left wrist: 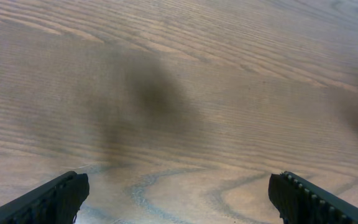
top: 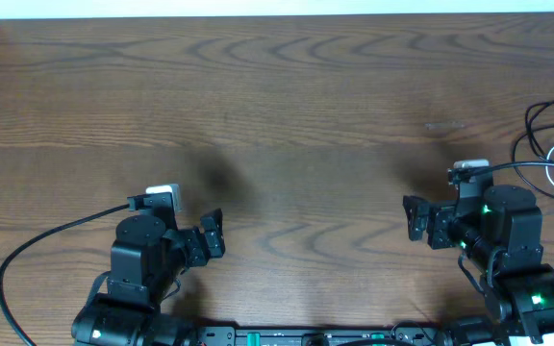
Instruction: Untangle cables
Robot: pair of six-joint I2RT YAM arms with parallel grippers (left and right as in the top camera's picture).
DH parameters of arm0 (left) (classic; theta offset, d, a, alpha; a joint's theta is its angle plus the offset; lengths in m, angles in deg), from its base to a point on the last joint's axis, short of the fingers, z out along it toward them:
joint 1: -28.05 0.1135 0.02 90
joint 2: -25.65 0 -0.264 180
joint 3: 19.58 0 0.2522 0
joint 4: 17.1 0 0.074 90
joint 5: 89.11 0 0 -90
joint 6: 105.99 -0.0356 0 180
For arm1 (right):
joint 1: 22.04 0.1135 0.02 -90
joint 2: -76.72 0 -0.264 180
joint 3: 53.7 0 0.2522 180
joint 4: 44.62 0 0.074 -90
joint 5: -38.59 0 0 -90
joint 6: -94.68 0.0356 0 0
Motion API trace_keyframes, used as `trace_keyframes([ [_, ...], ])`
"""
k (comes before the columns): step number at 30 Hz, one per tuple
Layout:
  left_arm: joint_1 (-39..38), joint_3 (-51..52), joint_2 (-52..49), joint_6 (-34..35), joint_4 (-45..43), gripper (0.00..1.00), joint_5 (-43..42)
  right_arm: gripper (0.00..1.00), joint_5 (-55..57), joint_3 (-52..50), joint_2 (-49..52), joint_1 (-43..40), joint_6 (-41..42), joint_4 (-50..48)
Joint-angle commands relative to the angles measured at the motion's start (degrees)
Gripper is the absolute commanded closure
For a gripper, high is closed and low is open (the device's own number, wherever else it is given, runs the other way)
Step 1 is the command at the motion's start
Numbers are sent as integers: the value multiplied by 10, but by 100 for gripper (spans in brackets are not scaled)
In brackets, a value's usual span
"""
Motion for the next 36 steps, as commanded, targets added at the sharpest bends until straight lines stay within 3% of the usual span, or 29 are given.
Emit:
trace_keyframes([
  [1, 0, 3, 3, -3, -1, 2, 3, 1, 4, -3, -2, -2, 5, 28],
  [8, 0, 3, 3, -3, -1, 2, 3, 1, 11, -3, -18, -2, 1, 102],
  [11, 0, 3, 3, -3, -1, 2, 3, 1, 37, -7, -56, -3, -58, 76],
  [14, 0, 3, 3, -3, -1, 2, 3, 1, 36, -36, -97, -12, -90, -14],
  [24, 0, 3, 3, -3, -1, 2, 3, 1, -10, -325, -316, -63, -84, -502],
  [29, 0, 3, 3, -3, -1, 2, 3, 1, 26, -401, -346, -63, -84, -626],
  [33, 0, 3, 3, -3, -1, 2, 3, 1, 78, -404, -361, -61, -89, -605],
  [36, 0, 3, 3, -3, -1, 2, 3, 1, 88, -404, -397, -61, -116, -530],
])
